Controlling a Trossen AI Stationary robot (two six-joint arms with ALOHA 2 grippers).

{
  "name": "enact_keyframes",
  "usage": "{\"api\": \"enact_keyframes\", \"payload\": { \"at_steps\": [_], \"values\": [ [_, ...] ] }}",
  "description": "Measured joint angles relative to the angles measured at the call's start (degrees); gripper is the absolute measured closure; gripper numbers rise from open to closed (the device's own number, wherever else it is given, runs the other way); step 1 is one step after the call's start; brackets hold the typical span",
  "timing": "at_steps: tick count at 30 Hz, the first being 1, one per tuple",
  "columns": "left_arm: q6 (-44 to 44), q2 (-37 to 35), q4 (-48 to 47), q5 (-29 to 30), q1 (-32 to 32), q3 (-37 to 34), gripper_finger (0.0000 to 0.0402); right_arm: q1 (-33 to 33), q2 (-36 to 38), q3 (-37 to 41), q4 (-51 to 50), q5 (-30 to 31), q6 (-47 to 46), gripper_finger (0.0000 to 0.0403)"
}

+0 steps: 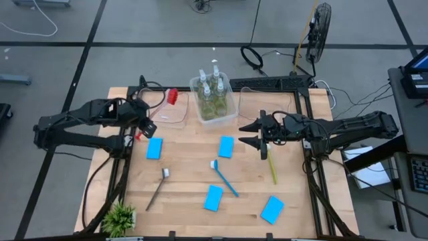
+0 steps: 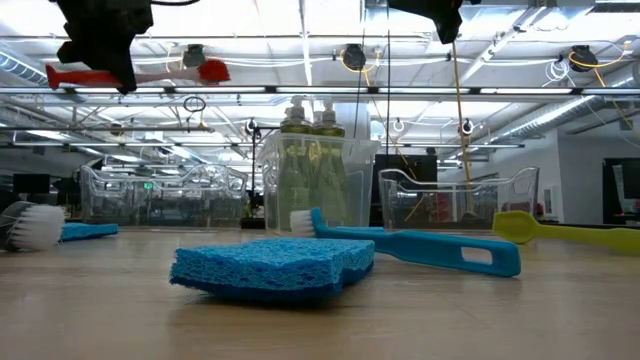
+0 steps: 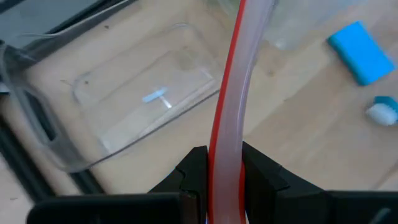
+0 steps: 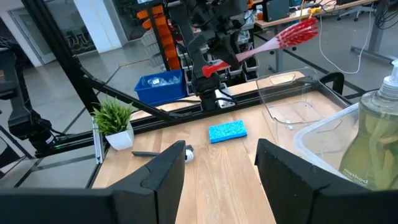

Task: Pick & Place Kitchen Sink Supplies
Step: Put the orange dish brush into the left transparent bin

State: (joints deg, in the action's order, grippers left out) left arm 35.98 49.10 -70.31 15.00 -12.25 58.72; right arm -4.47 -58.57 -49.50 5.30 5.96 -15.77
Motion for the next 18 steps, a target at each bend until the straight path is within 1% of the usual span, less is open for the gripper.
{"api": "enact_keyframes", "payload": {
  "at_steps": [4,6,11,18],
  "values": [
    [-5.25,0.00,-1.12,0.20,-3.41,0.00,0.0336,0.00,0.00,0.00,0.00,0.00,0.00,0.0216],
    [-8.44,0.00,-1.12,1.37,-5.08,0.00,0.0336,0.00,0.00,0.00,0.00,-0.02,0.00,0.0216],
    [-19.73,0.00,-1.08,8.32,-8.87,0.00,0.0336,0.00,0.00,0.00,0.00,-0.02,0.00,0.0216],
    [-42.06,0.15,-0.11,17.93,-12.88,0.00,0.0336,0.00,0.00,0.00,0.02,-0.02,0.00,0.0217]
  ]
}}
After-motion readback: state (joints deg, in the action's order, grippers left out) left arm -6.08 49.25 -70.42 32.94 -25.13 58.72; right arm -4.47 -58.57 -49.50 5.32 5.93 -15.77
